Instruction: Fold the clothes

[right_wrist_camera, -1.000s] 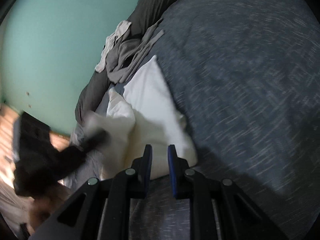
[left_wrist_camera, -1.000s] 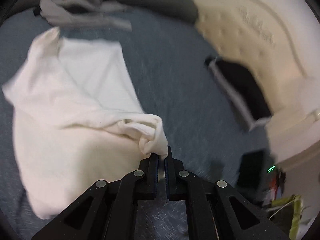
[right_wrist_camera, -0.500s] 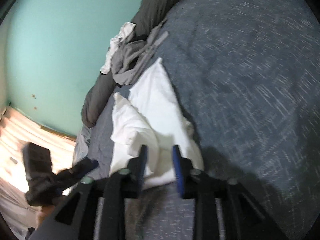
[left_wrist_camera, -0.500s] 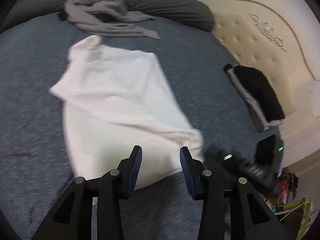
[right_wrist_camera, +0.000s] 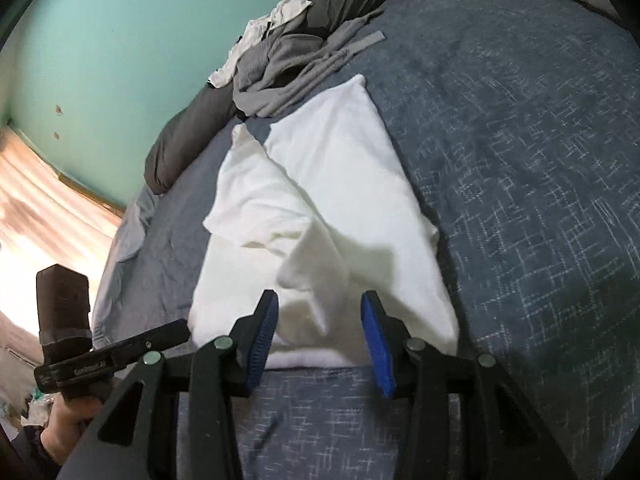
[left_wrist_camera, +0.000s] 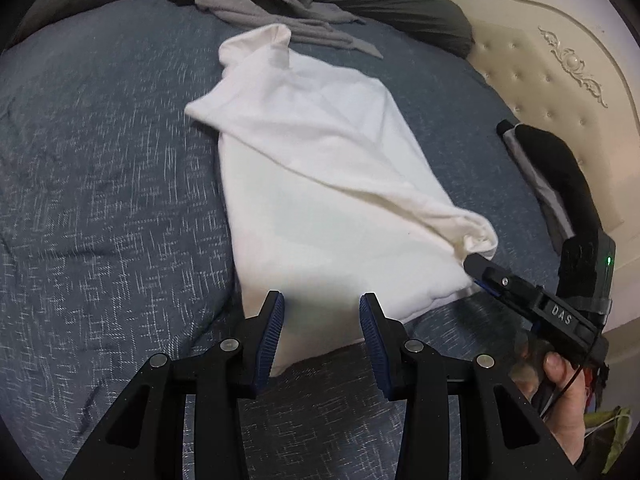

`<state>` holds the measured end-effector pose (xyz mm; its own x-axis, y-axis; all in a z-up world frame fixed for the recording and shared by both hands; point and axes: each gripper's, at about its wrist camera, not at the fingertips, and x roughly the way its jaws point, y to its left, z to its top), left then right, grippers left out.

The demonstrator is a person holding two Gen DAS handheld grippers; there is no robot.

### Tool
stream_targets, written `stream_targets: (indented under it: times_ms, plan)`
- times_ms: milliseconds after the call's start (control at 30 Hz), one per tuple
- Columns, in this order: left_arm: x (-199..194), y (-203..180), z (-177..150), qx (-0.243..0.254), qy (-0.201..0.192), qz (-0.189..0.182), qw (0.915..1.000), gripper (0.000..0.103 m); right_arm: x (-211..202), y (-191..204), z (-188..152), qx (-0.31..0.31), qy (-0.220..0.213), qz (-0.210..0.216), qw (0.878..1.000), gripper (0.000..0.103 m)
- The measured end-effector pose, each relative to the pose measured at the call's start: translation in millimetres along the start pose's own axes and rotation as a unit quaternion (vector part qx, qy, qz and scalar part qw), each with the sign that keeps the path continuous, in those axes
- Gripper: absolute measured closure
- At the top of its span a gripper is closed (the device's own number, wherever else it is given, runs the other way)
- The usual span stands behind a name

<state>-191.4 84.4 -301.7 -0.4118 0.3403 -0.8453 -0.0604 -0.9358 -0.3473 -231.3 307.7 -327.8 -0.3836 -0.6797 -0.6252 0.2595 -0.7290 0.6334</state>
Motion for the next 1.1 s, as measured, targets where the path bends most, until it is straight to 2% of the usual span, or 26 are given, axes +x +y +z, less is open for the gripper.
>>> stream_targets:
  times_ms: [67,200,333,433,533,633,800,867,967,1100]
  plan:
    - [2.4,-0.2,-1.6,-0.001,0.001,0.001,1.0000,0.060,2.1,-6.4,1.8,0.011,0.000,0.005,1.000,0.090]
    - [5.0,-2.9,-4.2,0.006,0.004,0.003,1.0000,0.060,-0.3,-15.0,3.6,0.032,-0.008,0.013,0.999,0.098]
    - [6.1,-6.0,-5.9,0.016,0.008,0.005,0.9998,0.060,-18.0,-19.2,4.7,0.060,-0.037,0.034,0.997,0.099]
    - [7.6,-6.1,-5.8,0.018,0.010,0.006,0.9998,0.060,-21.6,-32.0,0.9,0.097,-0.036,0.048,0.993,0.099]
    - [9.5,-5.6,-6.2,0.017,0.012,0.007,0.9997,0.060,-18.7,-47.1,-5.9,0.131,-0.028,0.036,0.990,0.099]
    - [10.0,-4.9,-7.2,0.016,0.014,0.009,0.9997,0.060,-24.8,-55.1,-4.0,0.147,-0.042,0.026,0.988,0.099]
    - [9.7,-3.1,-5.9,0.006,0.014,0.009,0.9998,0.060,-43.3,-53.5,4.8,0.139,-0.080,0.023,0.987,0.099]
    - [9.8,-4.2,-5.3,0.005,0.013,0.011,0.9999,0.060,-46.9,-47.7,8.6,0.127,-0.088,0.033,0.987,0.096]
    - [10.5,-4.8,-5.6,0.006,0.011,0.012,0.9998,0.060,-41.1,-30.9,13.8,0.093,-0.072,0.057,0.991,0.096]
    - [9.7,-2.1,-6.7,0.001,0.005,0.004,1.0000,0.060,-28.0,-1.5,14.4,0.034,-0.048,0.052,0.997,0.096]
